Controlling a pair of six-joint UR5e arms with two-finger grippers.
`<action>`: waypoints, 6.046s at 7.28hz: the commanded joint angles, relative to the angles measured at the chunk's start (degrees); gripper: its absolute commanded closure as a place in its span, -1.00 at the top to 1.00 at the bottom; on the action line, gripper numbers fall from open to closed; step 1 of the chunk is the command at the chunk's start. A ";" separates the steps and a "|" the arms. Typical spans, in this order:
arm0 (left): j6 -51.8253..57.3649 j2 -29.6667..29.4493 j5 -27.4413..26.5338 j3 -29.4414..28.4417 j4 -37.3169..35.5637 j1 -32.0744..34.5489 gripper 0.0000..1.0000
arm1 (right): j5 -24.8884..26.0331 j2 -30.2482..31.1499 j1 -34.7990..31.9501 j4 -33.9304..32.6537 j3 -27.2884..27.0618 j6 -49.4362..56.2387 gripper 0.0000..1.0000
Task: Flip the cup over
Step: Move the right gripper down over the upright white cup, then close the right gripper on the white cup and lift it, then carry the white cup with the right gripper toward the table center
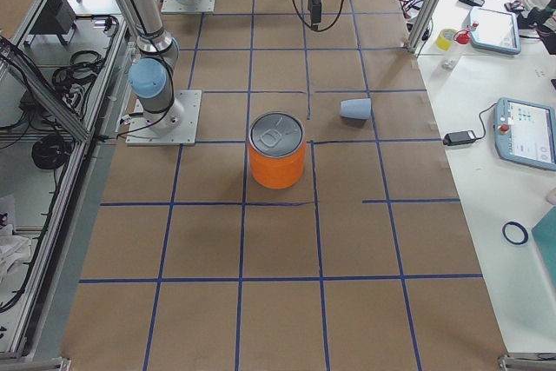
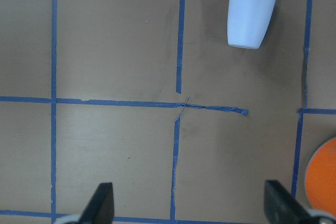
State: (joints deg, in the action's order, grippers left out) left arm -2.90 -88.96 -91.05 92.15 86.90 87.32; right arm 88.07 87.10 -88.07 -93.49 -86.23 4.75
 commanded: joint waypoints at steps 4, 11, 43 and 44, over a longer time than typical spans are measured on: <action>0.00 0.10 0.17 1.01 -0.24 0.04 1.00 | 0.26 -3.84 1.23 -3.60 0.10 -0.97 1.00; 0.00 0.19 -2.90 1.36 -0.50 -0.05 1.00 | 0.70 -27.93 8.53 -29.03 3.44 -4.40 1.00; 8.27 0.54 -3.08 1.63 0.02 -11.47 1.00 | 1.31 -34.80 -28.30 -37.82 2.30 45.60 -1.00; 8.26 0.63 -3.25 1.72 0.29 -11.47 1.00 | 1.22 -35.67 -28.30 -39.82 2.30 49.09 -1.00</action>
State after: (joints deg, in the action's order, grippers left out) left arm 5.48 -88.40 -94.05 93.81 86.82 75.81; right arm 89.41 52.41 -116.33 -131.71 -83.93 49.84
